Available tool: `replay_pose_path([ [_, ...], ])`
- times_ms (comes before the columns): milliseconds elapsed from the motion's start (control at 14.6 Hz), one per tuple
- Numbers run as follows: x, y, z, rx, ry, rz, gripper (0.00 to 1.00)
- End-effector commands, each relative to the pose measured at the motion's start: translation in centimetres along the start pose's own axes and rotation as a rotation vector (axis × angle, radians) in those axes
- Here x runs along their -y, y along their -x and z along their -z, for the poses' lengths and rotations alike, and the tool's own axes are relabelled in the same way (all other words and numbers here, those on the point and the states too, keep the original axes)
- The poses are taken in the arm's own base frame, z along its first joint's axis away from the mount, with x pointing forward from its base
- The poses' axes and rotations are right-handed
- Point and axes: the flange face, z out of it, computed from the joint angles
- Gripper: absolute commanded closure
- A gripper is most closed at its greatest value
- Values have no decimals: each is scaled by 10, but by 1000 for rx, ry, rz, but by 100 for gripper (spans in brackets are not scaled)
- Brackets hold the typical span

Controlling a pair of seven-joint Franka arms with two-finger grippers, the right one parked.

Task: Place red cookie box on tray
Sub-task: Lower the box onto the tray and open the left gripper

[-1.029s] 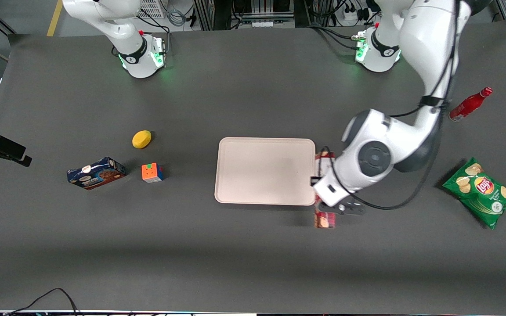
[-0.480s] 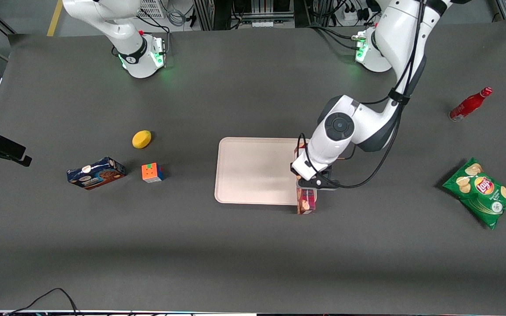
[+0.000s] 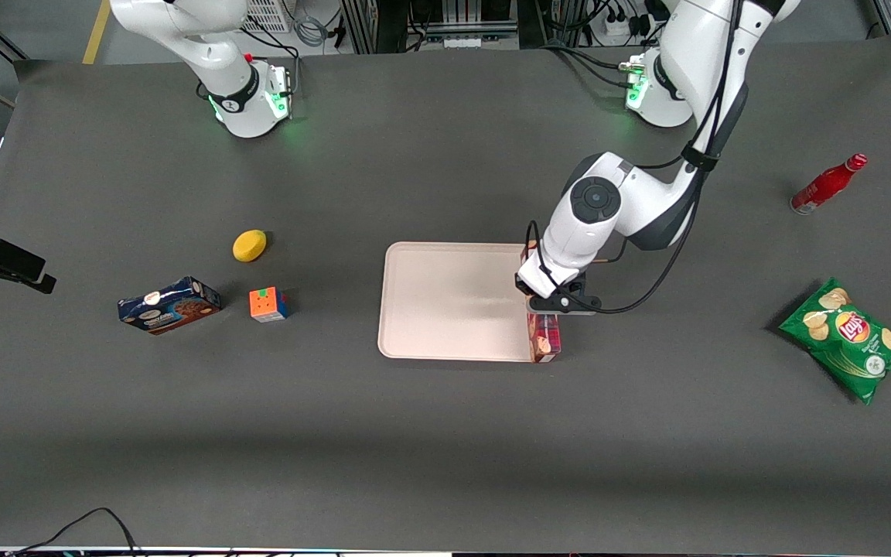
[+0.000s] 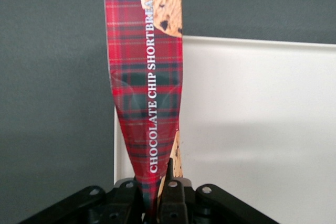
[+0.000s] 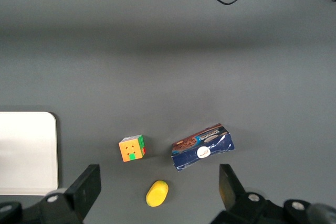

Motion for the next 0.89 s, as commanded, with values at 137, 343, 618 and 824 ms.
replay_pose_path([
  [137,3,23,0,-30,-2,8,100],
  [343,3,26,-2,-24,-5,6,100],
  [618,3,21,1,-33,1,9,20],
  [824,1,13,8,-44,5,7,0],
])
